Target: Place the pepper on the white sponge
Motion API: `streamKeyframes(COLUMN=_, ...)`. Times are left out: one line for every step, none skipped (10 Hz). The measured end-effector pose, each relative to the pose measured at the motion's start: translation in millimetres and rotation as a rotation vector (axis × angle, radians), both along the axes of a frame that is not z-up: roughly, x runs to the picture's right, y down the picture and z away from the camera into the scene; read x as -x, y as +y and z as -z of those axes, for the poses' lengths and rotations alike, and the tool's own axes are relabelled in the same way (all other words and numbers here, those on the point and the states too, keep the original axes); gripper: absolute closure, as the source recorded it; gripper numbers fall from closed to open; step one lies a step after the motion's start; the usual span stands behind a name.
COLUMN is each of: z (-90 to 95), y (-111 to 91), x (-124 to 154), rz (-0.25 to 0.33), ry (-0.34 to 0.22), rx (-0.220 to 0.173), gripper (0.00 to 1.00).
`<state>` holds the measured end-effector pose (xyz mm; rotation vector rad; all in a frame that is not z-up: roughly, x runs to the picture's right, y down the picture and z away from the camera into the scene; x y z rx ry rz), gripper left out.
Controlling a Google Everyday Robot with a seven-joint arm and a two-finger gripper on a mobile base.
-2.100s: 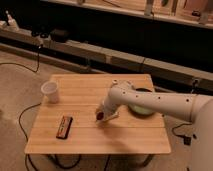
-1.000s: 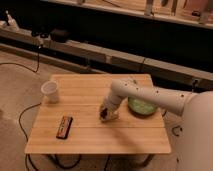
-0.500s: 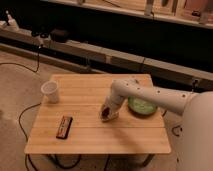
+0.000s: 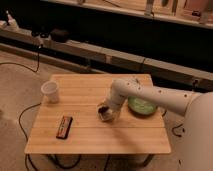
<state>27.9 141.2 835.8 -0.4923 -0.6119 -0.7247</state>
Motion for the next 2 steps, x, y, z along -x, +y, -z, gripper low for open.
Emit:
streamKeyframes(z=4.7, y=-1.7, x=-9.3, rz=0.018, ry=0.006, rx=0.014, gripper=0.2)
streamKeyframes(z=6.4, y=-2.2, x=-14.3, rz=0.021, ry=0.011, rx=0.02, gripper=0.2)
